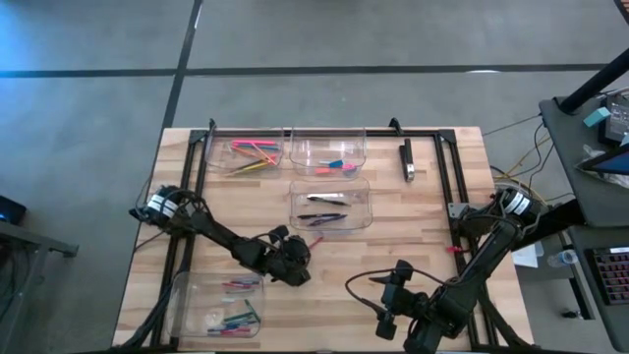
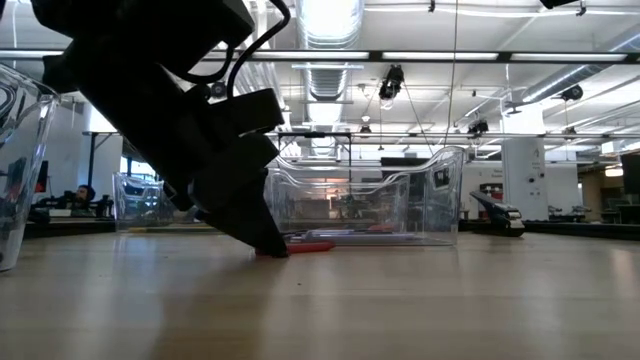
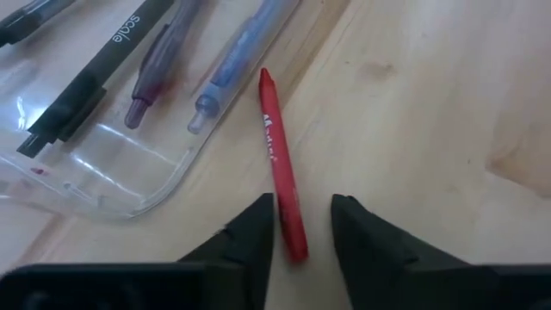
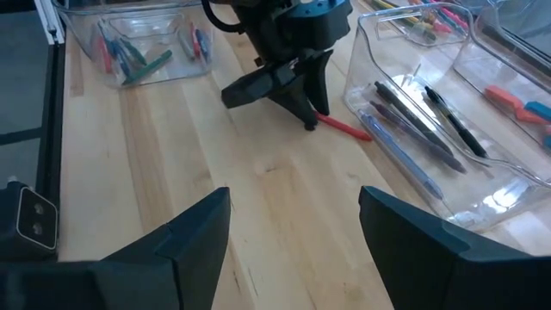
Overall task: Sort crayons/erasers/pens/pencils in bins
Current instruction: Put the red crayon into the bottom transparent bin
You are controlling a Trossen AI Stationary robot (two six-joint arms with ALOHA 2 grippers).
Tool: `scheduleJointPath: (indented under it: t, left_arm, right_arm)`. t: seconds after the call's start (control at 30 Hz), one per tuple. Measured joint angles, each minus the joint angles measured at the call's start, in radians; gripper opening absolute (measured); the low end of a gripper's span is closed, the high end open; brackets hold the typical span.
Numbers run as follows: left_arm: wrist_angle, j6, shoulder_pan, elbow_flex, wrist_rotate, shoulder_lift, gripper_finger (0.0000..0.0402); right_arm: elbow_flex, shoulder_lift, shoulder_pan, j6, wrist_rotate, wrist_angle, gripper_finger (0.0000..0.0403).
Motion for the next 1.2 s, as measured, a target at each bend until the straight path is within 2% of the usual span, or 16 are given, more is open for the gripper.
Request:
scheduleJointPath:
  t: [0.3, 0.6, 0.7, 0.8, 1.0, 1.2]
  left_arm:
    - [-0.002, 0.006, 0.001, -0.002, 0.008, -0.001, 0.0017]
    - [0.007, 0.047, -0.008, -0.002, 0.06, -0.028, 0.0004]
    - [0.009, 0.087, -0.025, -0.002, 0.07, -0.086, 0.0003]
    - [-0.02, 0.132, -0.043, -0.005, 0.136, -0.151, 0.0002]
    - [-0.048, 0.211, -0.066, -0.003, 0.109, -0.295, 0.0002]
    - [-0.233, 0.211, -0.128, -0.001, 0.109, -0.47, 0.0002]
  right_arm:
    - [0.0, 0.0, 0.0, 0.0, 0.0, 0.0, 0.0244]
    - [0.0, 0.0, 0.0, 0.0, 0.0, 0.0, 0.0244]
    - [0.0, 0.0, 0.0, 0.0, 0.0, -0.001, 0.0244]
    - [0.0, 0.0, 0.0, 0.0, 0.0, 0.0, 0.0244]
    - [0.001, 0.0, 0.0, 0.001, 0.0, -0.001, 0.0244]
    - [0.002, 0.0, 0.003, 0.0, -0.002, -0.002, 0.0244]
